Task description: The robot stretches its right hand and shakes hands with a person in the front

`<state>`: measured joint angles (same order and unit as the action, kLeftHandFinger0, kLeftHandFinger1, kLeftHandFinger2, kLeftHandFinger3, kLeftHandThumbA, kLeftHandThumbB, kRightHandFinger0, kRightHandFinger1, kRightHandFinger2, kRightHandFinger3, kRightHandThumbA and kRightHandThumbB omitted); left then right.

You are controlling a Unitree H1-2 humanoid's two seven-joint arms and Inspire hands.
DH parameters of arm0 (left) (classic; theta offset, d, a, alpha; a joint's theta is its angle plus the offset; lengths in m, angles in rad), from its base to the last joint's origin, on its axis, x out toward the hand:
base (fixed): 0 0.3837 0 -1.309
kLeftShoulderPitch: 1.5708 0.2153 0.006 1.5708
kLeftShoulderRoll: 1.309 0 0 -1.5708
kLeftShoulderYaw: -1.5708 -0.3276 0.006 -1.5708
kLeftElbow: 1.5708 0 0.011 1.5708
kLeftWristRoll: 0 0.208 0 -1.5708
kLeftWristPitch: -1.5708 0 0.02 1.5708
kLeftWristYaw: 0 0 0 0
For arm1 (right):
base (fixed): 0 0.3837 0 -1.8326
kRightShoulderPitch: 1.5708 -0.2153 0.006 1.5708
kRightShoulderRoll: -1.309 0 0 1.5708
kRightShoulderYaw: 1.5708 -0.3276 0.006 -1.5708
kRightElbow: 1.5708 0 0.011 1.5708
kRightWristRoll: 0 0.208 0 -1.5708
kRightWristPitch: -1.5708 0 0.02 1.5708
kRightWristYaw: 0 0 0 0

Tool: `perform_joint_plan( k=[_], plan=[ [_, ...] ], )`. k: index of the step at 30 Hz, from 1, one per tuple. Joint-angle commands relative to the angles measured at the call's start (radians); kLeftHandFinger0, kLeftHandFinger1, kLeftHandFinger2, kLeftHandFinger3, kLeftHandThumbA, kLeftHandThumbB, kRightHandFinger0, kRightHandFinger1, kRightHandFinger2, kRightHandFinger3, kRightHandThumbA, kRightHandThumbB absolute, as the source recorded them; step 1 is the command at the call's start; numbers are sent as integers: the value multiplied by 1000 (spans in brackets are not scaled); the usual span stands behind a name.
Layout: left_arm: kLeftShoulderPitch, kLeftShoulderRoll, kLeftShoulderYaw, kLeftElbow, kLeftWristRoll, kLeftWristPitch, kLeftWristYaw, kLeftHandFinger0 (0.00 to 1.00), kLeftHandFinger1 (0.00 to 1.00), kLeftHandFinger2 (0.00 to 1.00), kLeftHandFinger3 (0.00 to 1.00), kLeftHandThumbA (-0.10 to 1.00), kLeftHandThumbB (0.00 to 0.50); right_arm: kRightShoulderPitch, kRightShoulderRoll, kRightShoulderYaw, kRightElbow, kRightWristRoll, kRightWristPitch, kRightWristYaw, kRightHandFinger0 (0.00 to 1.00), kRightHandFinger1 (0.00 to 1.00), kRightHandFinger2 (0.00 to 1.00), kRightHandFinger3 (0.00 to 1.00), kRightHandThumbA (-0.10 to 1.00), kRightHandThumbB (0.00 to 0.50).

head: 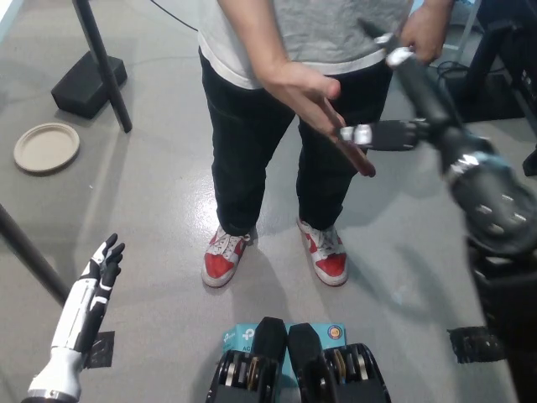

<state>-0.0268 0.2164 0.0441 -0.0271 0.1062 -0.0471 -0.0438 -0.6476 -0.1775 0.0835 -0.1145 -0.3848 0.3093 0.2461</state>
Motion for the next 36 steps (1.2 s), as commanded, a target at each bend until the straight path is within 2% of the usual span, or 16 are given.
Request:
perform_joint_plan(
  k=[1, 5, 9, 10, 13, 15, 16, 18, 21, 22, 23, 27, 30, 36],
  plan=[
    [-20, 18, 3, -20, -10, -1, -14, 1000, 1000, 1000, 1000, 1000, 49, 54, -58, -62, -171, 98, -51, 8, 1000, 1000, 1000, 1000, 1000, 434],
    [-11, 14, 3, -18, -1, -4, -8, 1000, 1000, 1000, 1000, 1000, 44, 170, -94, -97, -200, 112, -72, -14, 1000, 1000, 1000, 1000, 1000, 415],
    [-5, 9, 0, 5, 4, -24, -4, 1000, 1000, 1000, 1000, 1000, 47, 306, -68, -141, -121, 172, -150, -51, 1000, 1000, 1000, 1000, 1000, 389],
    [-5, 9, 0, 5, 0, -22, -7, 1000, 1000, 1000, 1000, 1000, 46, 340, -51, -151, -114, 187, -124, -51, 1000, 1000, 1000, 1000, 1000, 389],
    [-10, 5, -2, 13, -11, -18, -14, 1000, 1000, 1000, 1000, 1000, 65, 435, -18, -175, -25, 214, -177, -75, 1000, 1000, 1000, 1000, 1000, 330],
    [-2, 3, -3, 15, -19, -25, -18, 1000, 1000, 1000, 1000, 1000, 56, 468, 1, -180, 25, 221, -207, -88, 1000, 1000, 1000, 1000, 1000, 323],
    [3, 2, -2, 15, -25, -26, -22, 1000, 1000, 1000, 1000, 1000, 70, 485, 14, -182, 62, 226, -233, -96, 1000, 1000, 1000, 1000, 1000, 310],
    [12, -3, 0, 11, -34, -22, -24, 1000, 1000, 1000, 1000, 1000, 62, 498, 29, -189, 159, 262, -300, -94, 1000, 1000, 1000, 1000, 1000, 248],
    [15, -3, -1, 13, -17, -22, -15, 1000, 1000, 1000, 1000, 1000, 61, 501, 39, -198, 262, 290, -357, -90, 1000, 1000, 1000, 1000, 1000, 200],
    [15, -4, 0, 16, -15, -25, -13, 1000, 1000, 1000, 1000, 1000, 61, 502, 38, -198, 278, 291, -356, -88, 1000, 1000, 1000, 1000, 1000, 200],
    [20, -6, -1, 19, -17, -29, -14, 1000, 1000, 1000, 1000, 1000, 63, 508, 35, -196, 297, 291, -372, -87, 1000, 1000, 1000, 1000, 1000, 225],
    [19, -5, -2, 22, -8, -36, -12, 1000, 1000, 1000, 1000, 1000, 63, 508, 31, -197, 336, 308, -414, -88, 1000, 1000, 1000, 1000, 1000, 234],
    [43, -9, 1, 15, -7, -42, -5, 1000, 1000, 1000, 1000, 1000, 65, 515, 28, -189, 358, 322, -436, -76, 1000, 1000, 1000, 1000, 1000, 210],
    [46, -7, -1, 15, -2, -50, -6, 1000, 1000, 1000, 1000, 1000, 57, 527, 30, -186, 355, 331, -443, -83, 1000, 1000, 1000, 1000, 1000, 223]
  ],
)
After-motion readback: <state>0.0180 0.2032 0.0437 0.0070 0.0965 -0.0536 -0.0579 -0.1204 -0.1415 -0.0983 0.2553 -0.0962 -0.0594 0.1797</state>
